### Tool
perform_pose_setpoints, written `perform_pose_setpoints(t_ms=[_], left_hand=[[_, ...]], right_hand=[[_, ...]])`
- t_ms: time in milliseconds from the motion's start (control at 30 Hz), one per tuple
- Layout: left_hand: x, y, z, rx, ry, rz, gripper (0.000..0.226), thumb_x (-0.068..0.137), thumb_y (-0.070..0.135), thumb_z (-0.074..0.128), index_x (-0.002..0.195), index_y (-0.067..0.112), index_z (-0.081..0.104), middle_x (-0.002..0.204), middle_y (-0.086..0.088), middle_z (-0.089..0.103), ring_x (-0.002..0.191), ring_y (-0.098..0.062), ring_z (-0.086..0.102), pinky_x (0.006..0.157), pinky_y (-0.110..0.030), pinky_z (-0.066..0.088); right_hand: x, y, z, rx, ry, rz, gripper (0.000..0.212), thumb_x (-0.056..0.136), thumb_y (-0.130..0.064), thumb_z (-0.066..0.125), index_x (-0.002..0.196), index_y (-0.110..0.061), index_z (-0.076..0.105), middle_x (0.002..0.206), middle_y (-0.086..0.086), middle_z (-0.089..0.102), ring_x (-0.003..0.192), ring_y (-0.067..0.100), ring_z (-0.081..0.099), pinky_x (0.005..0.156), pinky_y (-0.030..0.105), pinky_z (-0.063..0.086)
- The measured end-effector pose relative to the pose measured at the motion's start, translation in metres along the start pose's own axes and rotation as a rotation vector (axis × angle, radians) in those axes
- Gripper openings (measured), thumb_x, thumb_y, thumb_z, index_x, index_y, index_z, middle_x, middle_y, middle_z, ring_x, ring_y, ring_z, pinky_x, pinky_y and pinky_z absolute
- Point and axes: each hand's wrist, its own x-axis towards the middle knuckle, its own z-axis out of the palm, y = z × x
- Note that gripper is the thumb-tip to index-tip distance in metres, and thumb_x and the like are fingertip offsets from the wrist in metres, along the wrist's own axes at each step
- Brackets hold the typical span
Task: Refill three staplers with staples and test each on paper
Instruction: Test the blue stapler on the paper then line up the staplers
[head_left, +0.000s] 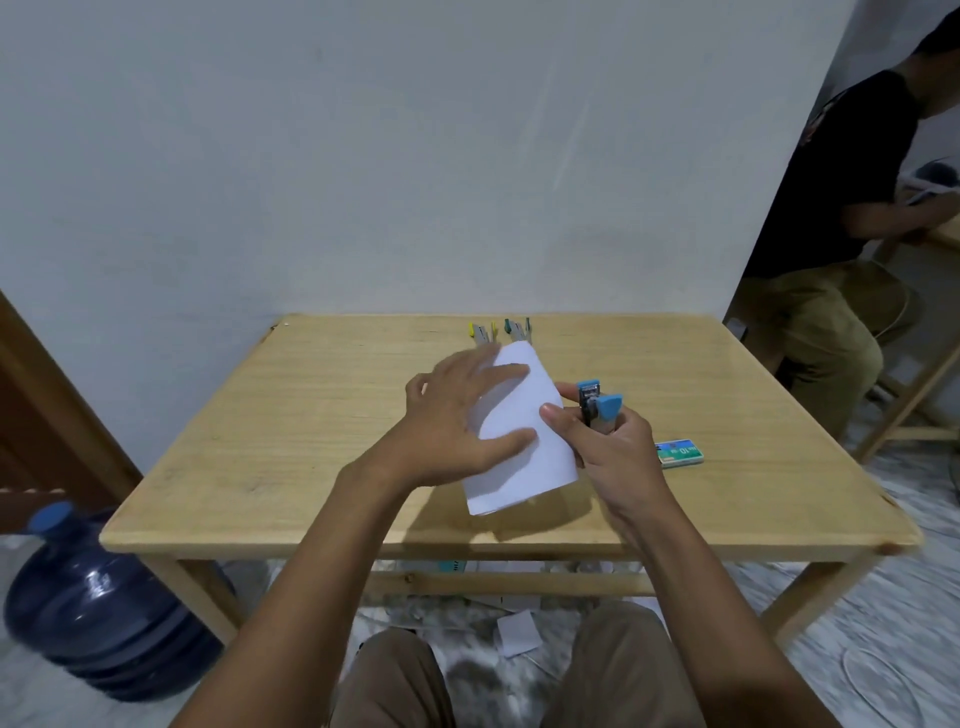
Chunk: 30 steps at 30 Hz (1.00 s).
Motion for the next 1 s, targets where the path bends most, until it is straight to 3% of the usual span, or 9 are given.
perform_pose_setpoints(t_ms=[100,167,233,333,500,600,733,867,1000], left_hand=[[0.001,0.000,-0.005,-0.128,-0.060,-0.055,0.067,0.070,0.067,0.073,0.130,0.057,0.045,0.135,0.032,0.047,0.128,-0.007,0.040,0.102,-0.032,0.032],[0.004,0.000,-0.006,-0.285,-0.108,-0.014,0.051,0.074,0.055,0.078,0.121,0.047,0.060,0.124,0.030,0.059,0.117,-0.003,0.055,0.095,-0.030,0.046],[0.004,0.001,-0.004,-0.341,-0.153,0.037,0.039,0.077,0.048,0.074,0.115,0.040,0.067,0.119,0.026,0.065,0.110,0.000,0.060,0.092,-0.028,0.049],[0.001,0.002,-0.001,-0.439,-0.201,-0.003,0.033,0.083,0.044,0.070,0.114,0.035,0.067,0.115,0.016,0.068,0.103,-0.009,0.067,0.082,-0.033,0.057],[-0.004,0.000,0.002,-0.477,-0.205,-0.083,0.018,0.092,0.035,0.065,0.098,0.021,0.073,0.091,0.000,0.077,0.081,-0.022,0.073,0.065,-0.031,0.053],[-0.003,0.000,0.004,-0.414,-0.185,-0.089,0.023,0.096,0.032,0.062,0.087,0.012,0.073,0.083,-0.007,0.075,0.074,-0.026,0.070,0.058,-0.026,0.046],[-0.003,0.001,0.001,-0.398,-0.218,-0.086,0.025,0.095,0.032,0.063,0.082,0.013,0.072,0.080,-0.008,0.073,0.064,-0.013,0.065,0.056,-0.023,0.044],[-0.003,-0.005,-0.002,-0.479,-0.154,-0.136,0.020,0.087,0.038,0.073,0.075,0.023,0.075,0.075,0.005,0.074,0.064,-0.008,0.067,0.056,-0.017,0.046],[-0.006,-0.014,-0.004,-0.554,-0.152,-0.177,0.022,0.087,0.035,0.075,0.070,0.020,0.076,0.074,0.001,0.074,0.064,-0.010,0.064,0.058,-0.017,0.045]], right_hand=[[-0.001,-0.003,0.001,-0.046,-0.046,-0.016,0.039,0.063,-0.039,0.085,0.099,-0.028,0.076,0.092,0.005,0.078,0.089,0.023,0.074,0.075,0.039,0.061],[-0.001,-0.005,0.001,-0.080,-0.080,-0.058,0.040,0.062,-0.039,0.085,0.099,-0.026,0.076,0.088,0.002,0.077,0.087,0.020,0.074,0.071,0.032,0.059],[-0.001,-0.008,0.001,-0.119,-0.106,-0.107,0.033,0.063,-0.038,0.084,0.094,-0.027,0.077,0.089,-0.005,0.077,0.086,0.013,0.072,0.068,0.022,0.056],[0.000,-0.011,0.000,-0.217,-0.139,-0.176,0.021,0.067,-0.038,0.083,0.085,-0.031,0.076,0.100,-0.015,0.075,0.091,0.007,0.070,0.069,0.019,0.054],[0.006,-0.014,-0.002,-0.360,-0.144,-0.266,0.021,0.078,-0.029,0.082,0.090,-0.043,0.073,0.081,-0.022,0.071,0.073,-0.003,0.065,0.060,0.013,0.049],[0.009,-0.012,-0.003,-0.477,-0.120,-0.307,0.019,0.077,-0.039,0.081,0.093,-0.038,0.071,0.082,-0.019,0.069,0.073,-0.002,0.063,0.060,0.012,0.046],[0.013,-0.012,-0.006,-0.614,-0.169,-0.283,0.036,0.075,-0.058,0.070,0.090,-0.026,0.070,0.084,-0.006,0.063,0.071,0.005,0.057,0.057,0.016,0.043],[0.014,-0.007,-0.011,-0.466,-0.139,-0.234,0.023,0.087,-0.041,0.071,0.074,-0.023,0.066,0.060,-0.010,0.052,0.056,0.007,0.045,0.049,0.015,0.034],[0.015,-0.003,-0.016,-0.410,-0.112,-0.167,0.020,0.085,-0.041,0.073,0.074,-0.025,0.067,0.063,-0.006,0.044,0.059,0.011,0.038,0.052,0.019,0.029]])
